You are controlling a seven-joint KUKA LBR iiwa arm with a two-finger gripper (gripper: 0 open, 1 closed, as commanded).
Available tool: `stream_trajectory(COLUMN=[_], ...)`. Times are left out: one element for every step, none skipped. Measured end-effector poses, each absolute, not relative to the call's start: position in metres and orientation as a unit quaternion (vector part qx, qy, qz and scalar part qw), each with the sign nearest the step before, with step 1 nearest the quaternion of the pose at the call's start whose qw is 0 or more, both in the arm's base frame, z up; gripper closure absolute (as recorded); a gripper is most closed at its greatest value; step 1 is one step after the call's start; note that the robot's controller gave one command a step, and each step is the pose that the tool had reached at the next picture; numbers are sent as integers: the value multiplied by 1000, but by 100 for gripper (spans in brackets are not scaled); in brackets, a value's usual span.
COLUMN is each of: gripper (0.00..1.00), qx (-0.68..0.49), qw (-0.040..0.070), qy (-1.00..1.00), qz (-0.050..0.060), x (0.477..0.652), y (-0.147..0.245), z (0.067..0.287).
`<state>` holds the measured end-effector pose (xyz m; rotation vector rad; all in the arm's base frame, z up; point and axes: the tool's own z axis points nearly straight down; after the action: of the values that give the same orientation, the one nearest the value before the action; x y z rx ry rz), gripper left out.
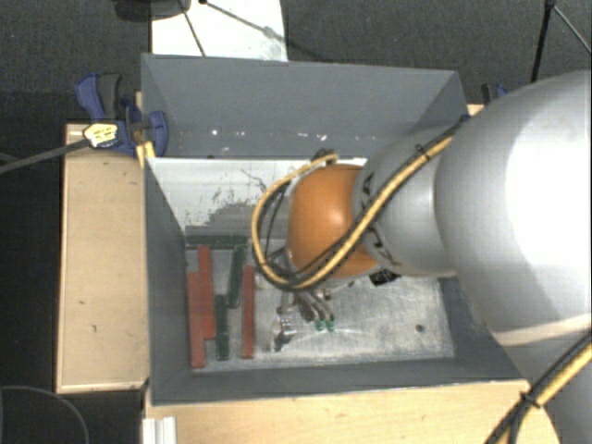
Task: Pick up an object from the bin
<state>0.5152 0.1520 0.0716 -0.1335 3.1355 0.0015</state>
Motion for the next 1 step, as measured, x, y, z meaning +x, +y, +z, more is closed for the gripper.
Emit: stream_trajectory(gripper=[0], qx=[-43], qw=[2], qy=[999], qz=[0], x=[515], y=[152], z=[72])
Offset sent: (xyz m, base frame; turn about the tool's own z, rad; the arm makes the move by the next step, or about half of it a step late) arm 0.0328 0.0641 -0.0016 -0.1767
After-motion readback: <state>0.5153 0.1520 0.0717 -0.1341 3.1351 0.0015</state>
